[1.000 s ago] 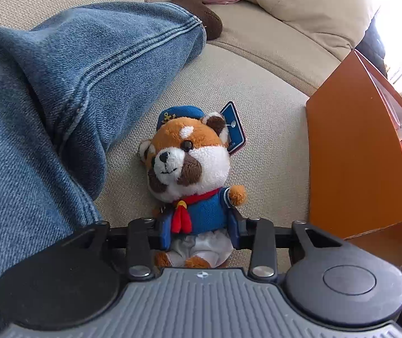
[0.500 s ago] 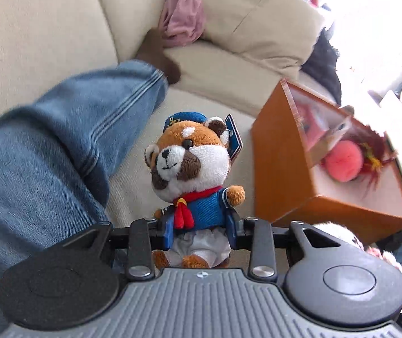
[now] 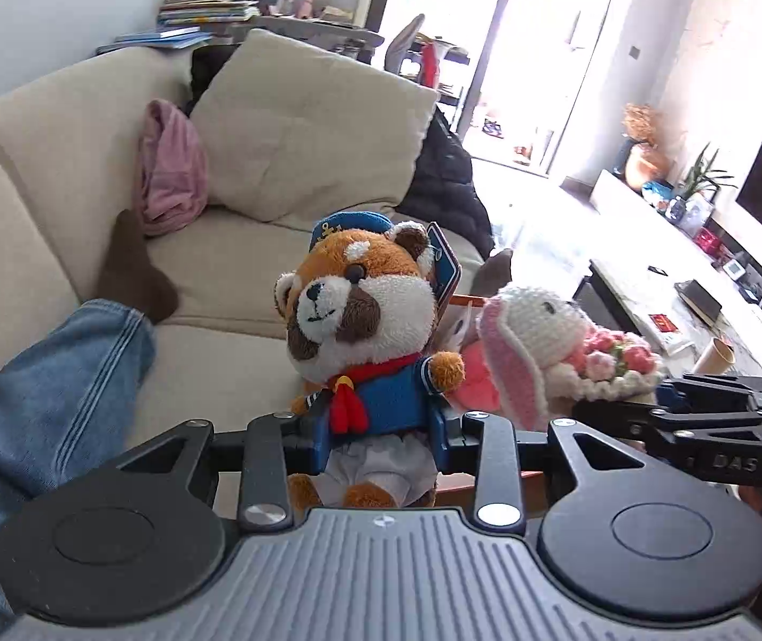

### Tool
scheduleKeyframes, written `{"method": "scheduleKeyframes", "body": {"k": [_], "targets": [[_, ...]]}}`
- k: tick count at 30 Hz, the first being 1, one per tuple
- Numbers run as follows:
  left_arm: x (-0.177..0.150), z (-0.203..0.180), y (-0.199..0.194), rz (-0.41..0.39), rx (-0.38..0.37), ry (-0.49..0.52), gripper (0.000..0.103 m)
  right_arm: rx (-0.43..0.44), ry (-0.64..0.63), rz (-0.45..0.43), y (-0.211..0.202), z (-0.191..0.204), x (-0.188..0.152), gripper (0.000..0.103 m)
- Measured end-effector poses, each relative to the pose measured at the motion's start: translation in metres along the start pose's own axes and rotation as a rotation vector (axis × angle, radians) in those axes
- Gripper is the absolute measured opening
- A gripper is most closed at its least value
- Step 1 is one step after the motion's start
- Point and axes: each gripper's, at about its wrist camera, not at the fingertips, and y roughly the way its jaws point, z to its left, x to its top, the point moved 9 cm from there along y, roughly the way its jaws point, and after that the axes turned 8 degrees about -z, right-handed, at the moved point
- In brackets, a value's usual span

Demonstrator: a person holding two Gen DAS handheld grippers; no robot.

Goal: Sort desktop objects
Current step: 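Carry the panda and bunny plush toys over the shoebox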

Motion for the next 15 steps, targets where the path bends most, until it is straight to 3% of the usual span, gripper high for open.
{"method": "scheduleKeyframes", "body": {"k": [4,7,15], "targets": [[0.0,-0.024,0.033,0.058,-0.088,0.043,0.04,-0.108,-0.046,0.018,0.019,-0.023,0.0,0.047],[-0.014,-0.04,0.06,0.149,-0.127,0.064,0.04,-0.157,-0.055,0.059,0.029,-0.041,-0.007,0.047],[-0.045,-0.054,0.104,0.332,-0.181,0.046,0.04,-0.175,0.011,0.21,0.054,-0.073,-0.034,0.047]]}}
